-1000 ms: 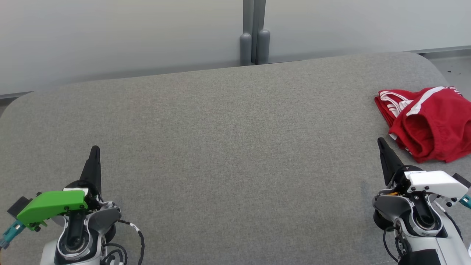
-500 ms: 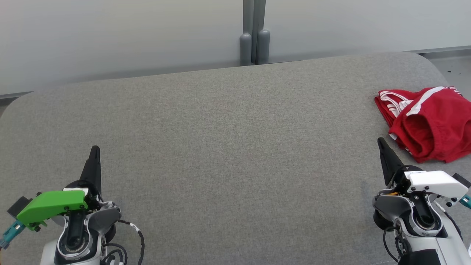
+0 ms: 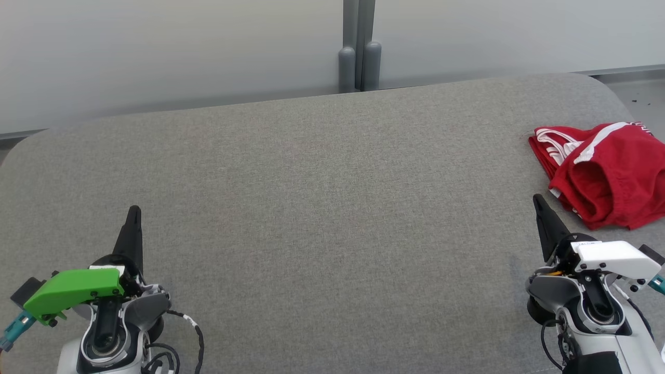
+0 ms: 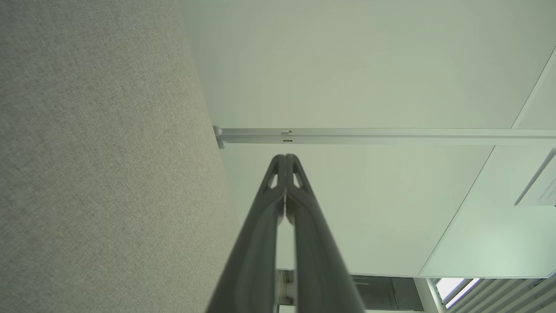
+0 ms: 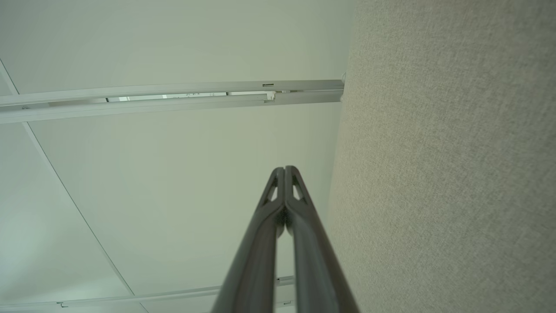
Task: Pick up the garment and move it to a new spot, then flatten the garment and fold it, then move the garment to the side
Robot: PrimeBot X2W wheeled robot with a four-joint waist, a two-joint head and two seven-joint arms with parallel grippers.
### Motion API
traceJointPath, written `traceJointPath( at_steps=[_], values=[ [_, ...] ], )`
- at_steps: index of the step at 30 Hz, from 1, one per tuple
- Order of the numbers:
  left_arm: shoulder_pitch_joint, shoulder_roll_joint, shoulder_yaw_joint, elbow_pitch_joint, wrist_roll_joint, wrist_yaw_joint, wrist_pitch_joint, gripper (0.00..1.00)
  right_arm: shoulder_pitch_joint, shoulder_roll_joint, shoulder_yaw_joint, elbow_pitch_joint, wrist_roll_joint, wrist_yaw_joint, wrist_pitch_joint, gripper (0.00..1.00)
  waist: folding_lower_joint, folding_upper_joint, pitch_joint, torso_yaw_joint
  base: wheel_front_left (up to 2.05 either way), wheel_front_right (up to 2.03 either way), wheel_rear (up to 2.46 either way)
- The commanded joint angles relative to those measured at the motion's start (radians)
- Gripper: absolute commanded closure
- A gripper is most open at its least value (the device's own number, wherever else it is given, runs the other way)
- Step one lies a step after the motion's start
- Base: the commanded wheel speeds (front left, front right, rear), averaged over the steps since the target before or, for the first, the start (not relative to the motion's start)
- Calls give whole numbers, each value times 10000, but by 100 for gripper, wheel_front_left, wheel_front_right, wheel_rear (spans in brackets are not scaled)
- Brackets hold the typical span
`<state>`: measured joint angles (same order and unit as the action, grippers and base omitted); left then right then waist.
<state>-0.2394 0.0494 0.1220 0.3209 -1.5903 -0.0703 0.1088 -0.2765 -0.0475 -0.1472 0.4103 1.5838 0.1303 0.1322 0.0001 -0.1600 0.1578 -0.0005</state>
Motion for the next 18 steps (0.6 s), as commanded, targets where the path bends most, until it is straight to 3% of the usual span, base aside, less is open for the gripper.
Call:
traceJointPath(
  at_steps=[1, 18],
  values=[
    [-140, 9, 13, -6, -104, 2, 17, 100, -80, -54, -17, 6, 32, 7, 52, 100, -1, 0, 0, 0, 0, 0, 0],
    [-139, 9, 13, -6, -102, 2, 17, 100, -80, -54, -17, 5, 32, 7, 52, 100, -1, 0, 0, 0, 0, 0, 0]
  ],
)
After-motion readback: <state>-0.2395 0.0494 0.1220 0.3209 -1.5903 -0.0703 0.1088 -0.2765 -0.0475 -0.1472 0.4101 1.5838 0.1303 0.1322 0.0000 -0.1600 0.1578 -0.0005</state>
